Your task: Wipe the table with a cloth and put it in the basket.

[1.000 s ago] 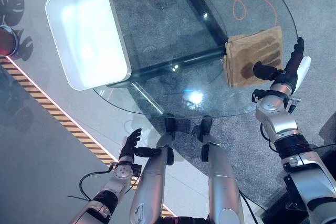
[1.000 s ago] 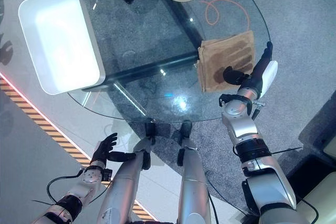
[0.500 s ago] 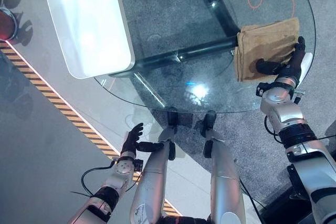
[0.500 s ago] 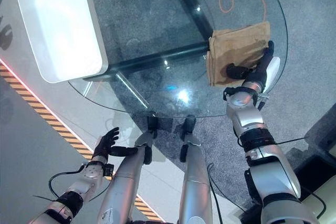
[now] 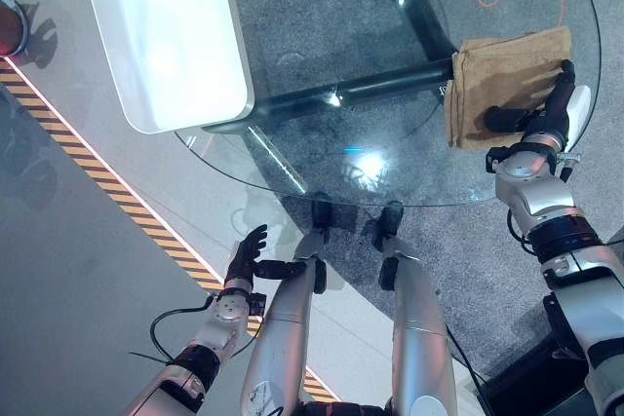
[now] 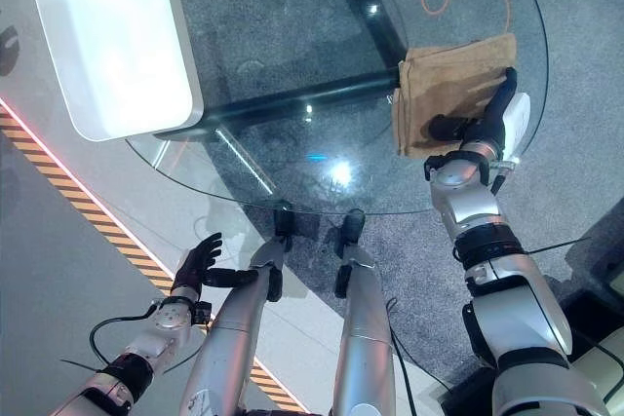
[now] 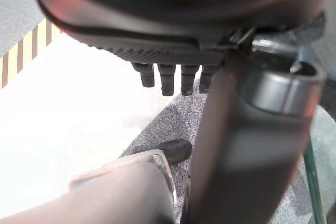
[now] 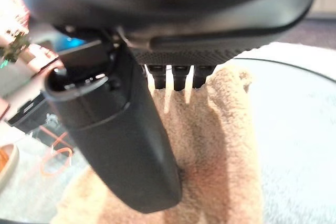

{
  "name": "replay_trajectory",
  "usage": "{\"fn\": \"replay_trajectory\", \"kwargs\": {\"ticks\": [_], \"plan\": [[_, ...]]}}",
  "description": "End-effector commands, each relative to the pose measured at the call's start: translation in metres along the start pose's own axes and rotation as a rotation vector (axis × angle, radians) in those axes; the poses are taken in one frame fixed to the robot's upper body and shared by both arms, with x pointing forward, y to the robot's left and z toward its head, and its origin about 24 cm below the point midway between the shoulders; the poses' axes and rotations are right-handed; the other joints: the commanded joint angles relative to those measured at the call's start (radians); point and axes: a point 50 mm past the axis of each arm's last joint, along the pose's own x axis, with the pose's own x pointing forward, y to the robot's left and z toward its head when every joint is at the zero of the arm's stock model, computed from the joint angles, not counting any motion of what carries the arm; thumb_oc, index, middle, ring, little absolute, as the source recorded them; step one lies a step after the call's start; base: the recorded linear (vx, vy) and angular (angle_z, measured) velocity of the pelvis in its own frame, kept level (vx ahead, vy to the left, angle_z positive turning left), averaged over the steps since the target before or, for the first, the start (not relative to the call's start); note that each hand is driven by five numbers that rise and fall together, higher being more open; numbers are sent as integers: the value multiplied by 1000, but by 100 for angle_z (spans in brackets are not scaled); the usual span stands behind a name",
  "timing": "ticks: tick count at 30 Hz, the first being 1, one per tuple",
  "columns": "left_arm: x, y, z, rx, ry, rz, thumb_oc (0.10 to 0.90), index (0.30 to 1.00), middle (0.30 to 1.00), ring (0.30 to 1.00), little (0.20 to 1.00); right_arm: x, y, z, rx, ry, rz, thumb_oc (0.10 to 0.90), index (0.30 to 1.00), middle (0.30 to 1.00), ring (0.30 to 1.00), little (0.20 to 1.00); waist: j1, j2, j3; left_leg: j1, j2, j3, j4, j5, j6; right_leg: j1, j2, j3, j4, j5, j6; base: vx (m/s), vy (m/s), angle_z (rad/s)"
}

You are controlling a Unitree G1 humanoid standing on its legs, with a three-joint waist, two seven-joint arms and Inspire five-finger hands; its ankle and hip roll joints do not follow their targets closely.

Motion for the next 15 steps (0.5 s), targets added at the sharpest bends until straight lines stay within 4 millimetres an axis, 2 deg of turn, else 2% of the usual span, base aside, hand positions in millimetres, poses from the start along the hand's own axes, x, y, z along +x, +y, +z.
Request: {"fn": "replay_trajectory", "kwargs": {"ticks": [1, 9, 10, 11, 12, 13, 15], "plan": [[-13, -2, -20, -1, 51, 6, 800, 900, 900, 900, 900, 11, -11, 16, -118, -76, 46, 800, 900, 900, 900, 900, 29, 45, -21, -45, -12, -54, 125, -104, -9, -17, 14, -28, -66, 61, 51, 0, 0, 0], [-11, -10, -13, -3, 27, -16, 800, 900, 900, 900, 900, 9, 5, 16, -149, 1, 129, 800, 900, 900, 900, 900, 45, 56, -21, -68, -20, -65, 123, -99, -6, -42, 11, -32, -68, 68, 51, 0, 9, 2], [-11, -12, -13, -3, 26, -17, 800, 900, 900, 900, 900, 8, 9, 15, -161, 7, 142, 493, 636, 636, 636, 593, 47, 57, -21, -70, -21, -64, 124, -99, -6, -43, 11, -32, -67, 68, 51, -3, 19, 4], [-11, -12, -13, -3, 26, -18, 800, 900, 900, 900, 900, 8, 9, 15, -166, 7, 144, 418, 573, 573, 573, 518, 47, 57, -21, -70, -21, -64, 124, -98, -6, -44, 11, -33, -67, 68, 51, -2, 22, 4], [-11, -13, -13, -4, 25, -19, 800, 900, 900, 900, 900, 7, 11, 15, -178, 10, 150, 284, 458, 458, 458, 384, 49, 59, -21, -71, -22, -64, 123, -97, -6, -45, 10, -33, -67, 69, 51, -5, 25, 4], [-11, -14, -13, -4, 23, -22, 800, 900, 900, 900, 900, 7, 13, 16, -181, 15, 157, 100, 300, 300, 300, 200, 51, 62, -21, -70, -23, -64, 119, -94, -6, -45, 9, -34, -70, 70, 51, -7, 28, 4], [-12, -15, -13, -3, 23, -25, 800, 900, 900, 900, 900, 6, 15, 15, -189, 23, 165, 100, 300, 300, 300, 200, 55, 65, -21, -74, -24, -65, 120, -93, -5, -48, 8, -35, -67, 70, 51, -4, 13, 2]]}}
